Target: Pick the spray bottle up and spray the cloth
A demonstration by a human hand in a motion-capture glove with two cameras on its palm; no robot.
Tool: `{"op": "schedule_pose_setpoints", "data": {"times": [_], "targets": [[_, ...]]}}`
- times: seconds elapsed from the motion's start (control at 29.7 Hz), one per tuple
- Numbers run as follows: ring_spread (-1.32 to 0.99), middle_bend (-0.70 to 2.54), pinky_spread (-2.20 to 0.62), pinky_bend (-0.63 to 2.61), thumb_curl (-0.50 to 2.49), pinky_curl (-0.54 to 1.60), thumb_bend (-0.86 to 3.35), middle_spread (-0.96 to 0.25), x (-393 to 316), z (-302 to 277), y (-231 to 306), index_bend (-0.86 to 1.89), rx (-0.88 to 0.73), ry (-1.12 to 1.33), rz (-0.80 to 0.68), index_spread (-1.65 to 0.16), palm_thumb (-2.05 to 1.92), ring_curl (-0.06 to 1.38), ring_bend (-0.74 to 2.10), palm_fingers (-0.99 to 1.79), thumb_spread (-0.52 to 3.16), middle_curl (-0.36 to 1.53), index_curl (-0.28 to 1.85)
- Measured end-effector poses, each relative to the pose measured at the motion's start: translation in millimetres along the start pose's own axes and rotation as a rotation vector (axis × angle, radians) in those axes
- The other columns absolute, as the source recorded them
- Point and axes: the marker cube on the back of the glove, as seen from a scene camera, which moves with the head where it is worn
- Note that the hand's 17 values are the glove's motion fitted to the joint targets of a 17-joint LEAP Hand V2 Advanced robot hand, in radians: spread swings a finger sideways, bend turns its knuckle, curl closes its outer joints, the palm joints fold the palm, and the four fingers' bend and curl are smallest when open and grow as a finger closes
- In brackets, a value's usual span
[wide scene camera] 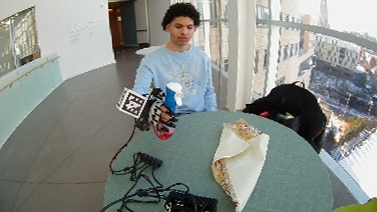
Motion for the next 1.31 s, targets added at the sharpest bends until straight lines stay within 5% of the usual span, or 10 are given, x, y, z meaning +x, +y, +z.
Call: {"op": "schedule_pose_setpoints", "data": {"times": [0.54,1.31], "targets": [[-0.07,0.42,0.08,0.29,0.44,0.36,-0.02,-0.08,-45.2,64.1,-92.2,0.10,-0.441,0.163,0.076,-0.21,0.81,0.40,0.57,1.17,1.05,0.44,0.26],[-0.06,0.45,0.07,0.30,0.48,0.37,-0.02,-0.08,-23.8,118.1,-112.0,0.11,-0.637,0.187,0.183,-0.19,0.81,0.40,0.62,1.16,1.06,0.45,0.27]]}}
